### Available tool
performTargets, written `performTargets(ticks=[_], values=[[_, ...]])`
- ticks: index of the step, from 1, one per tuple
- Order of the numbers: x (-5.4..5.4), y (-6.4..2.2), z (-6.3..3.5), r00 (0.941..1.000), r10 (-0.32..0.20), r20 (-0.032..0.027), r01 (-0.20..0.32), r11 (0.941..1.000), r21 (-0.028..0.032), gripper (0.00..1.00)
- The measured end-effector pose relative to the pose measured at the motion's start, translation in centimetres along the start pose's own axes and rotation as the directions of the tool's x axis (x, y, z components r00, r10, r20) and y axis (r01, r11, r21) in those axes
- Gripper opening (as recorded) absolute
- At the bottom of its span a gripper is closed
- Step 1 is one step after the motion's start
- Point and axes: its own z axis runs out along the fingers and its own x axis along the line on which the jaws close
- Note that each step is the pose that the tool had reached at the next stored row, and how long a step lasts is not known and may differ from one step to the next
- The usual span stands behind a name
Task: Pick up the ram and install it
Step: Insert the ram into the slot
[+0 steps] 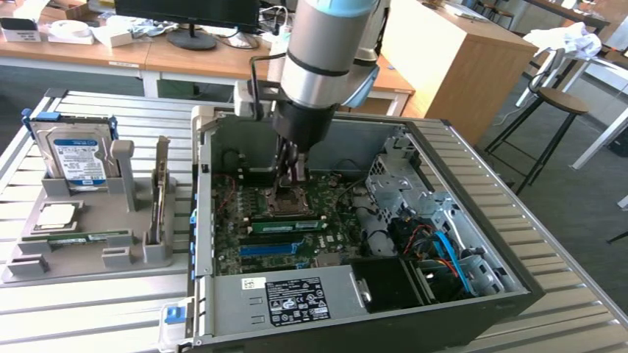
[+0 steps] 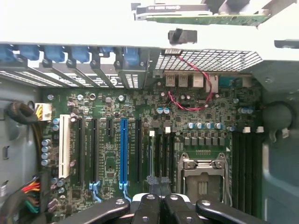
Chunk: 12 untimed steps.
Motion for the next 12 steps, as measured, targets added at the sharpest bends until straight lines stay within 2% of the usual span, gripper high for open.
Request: performTargets(ticks=[12], values=[[-0.1, 0.09, -2.51, 1.0000, 0.000, 0.0001, 0.000, 1.0000, 0.0001, 0.10]])
